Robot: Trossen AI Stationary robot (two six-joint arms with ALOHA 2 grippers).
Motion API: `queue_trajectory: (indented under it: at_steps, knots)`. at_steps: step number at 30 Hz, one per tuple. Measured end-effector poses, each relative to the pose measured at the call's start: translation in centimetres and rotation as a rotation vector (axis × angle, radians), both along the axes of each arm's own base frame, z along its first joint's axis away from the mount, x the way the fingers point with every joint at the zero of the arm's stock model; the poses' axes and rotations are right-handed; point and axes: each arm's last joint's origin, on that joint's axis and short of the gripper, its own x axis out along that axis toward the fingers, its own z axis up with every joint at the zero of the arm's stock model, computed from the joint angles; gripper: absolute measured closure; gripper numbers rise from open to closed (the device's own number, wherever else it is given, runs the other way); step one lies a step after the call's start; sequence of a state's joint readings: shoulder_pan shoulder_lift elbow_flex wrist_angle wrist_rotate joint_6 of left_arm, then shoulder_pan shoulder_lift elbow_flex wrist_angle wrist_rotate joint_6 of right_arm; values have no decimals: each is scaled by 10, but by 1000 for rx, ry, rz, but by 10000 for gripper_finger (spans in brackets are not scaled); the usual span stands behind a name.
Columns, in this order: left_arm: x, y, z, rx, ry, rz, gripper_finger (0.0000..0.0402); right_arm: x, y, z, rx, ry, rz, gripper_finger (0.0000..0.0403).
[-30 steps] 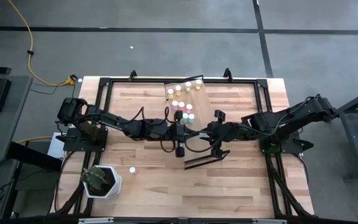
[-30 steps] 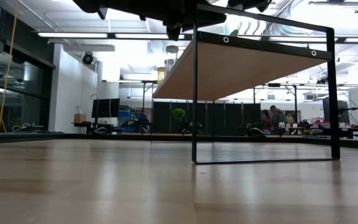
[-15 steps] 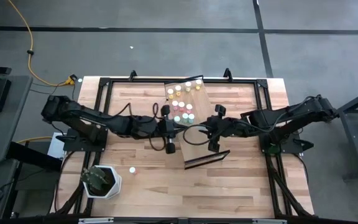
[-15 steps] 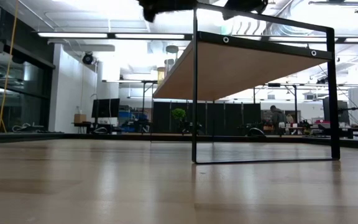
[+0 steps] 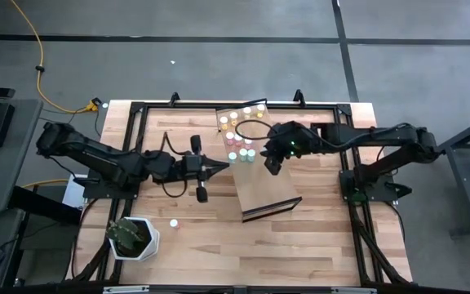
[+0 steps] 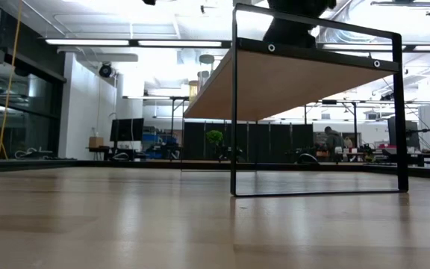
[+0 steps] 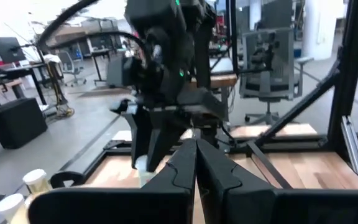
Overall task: Pick and place medicine bottles onto shelf by color
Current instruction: Put the blue pill bottle on the shelf aligned with the other blue pill bottles
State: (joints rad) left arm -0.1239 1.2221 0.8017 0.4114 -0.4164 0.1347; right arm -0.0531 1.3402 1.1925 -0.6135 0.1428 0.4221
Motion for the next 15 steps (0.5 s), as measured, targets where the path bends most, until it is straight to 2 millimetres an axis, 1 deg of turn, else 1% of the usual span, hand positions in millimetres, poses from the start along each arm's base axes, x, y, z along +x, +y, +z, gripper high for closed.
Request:
queue_trajectory:
  at_steps: [2,8,13,15]
  knots:
    - [-2,1,0,-1,-9,1,402,1,-3,1,9,-16,-2,299]
    - [-4,0,0,-1,-7,-4,402,3,-3,3,43,-47,1,299]
    - [-4,0,0,-1,-7,-3,402,4,-3,-3,67,-14,-13,299]
    - [-4,1,0,-1,-7,-1,401,9,-3,-8,68,-5,-14,299]
